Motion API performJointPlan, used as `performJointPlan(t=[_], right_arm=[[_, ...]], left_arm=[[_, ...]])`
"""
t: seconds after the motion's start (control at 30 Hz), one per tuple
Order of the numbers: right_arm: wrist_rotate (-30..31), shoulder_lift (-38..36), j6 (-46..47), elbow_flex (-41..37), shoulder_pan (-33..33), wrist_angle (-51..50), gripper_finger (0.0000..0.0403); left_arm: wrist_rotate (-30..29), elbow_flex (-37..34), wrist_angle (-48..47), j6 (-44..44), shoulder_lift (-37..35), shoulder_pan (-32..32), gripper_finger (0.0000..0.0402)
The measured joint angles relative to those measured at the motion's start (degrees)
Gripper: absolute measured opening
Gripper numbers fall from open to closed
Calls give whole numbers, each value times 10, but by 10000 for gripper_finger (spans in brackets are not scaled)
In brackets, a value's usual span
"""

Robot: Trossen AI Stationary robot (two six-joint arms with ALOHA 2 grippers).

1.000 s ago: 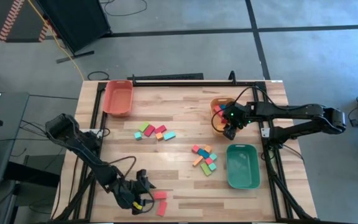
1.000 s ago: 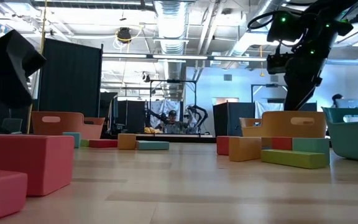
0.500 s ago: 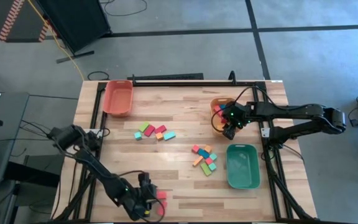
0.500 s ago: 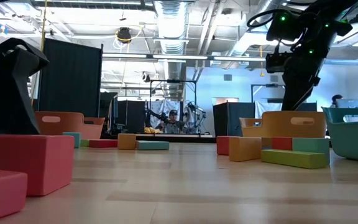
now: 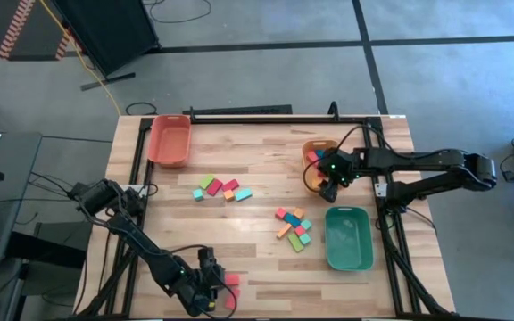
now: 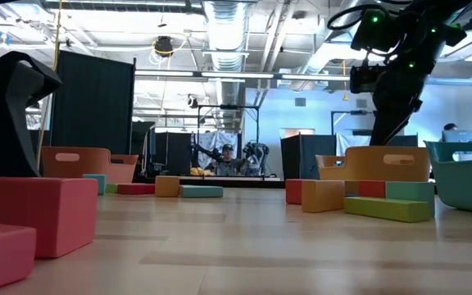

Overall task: Sort blocks by size
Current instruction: Put the large rectangular orange block into the yellow bin

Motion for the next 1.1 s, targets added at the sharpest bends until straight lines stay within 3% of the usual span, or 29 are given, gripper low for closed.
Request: performJointPlan(t=[0.37, 0.7, 1.0, 1.1], right_arm=[[14, 0, 2, 0, 20, 0, 235], [15, 0, 2, 0, 21, 0, 235], [47, -1, 0, 0, 21, 0, 235], [63, -1, -2, 0, 21, 0, 235]], left_arm=[[16, -1, 11, 3, 24, 3, 221], [-4, -1, 9, -1, 26, 6, 215], [-6, -1, 11, 30, 26, 18, 132], [-6, -1, 11, 44, 26, 23, 126]])
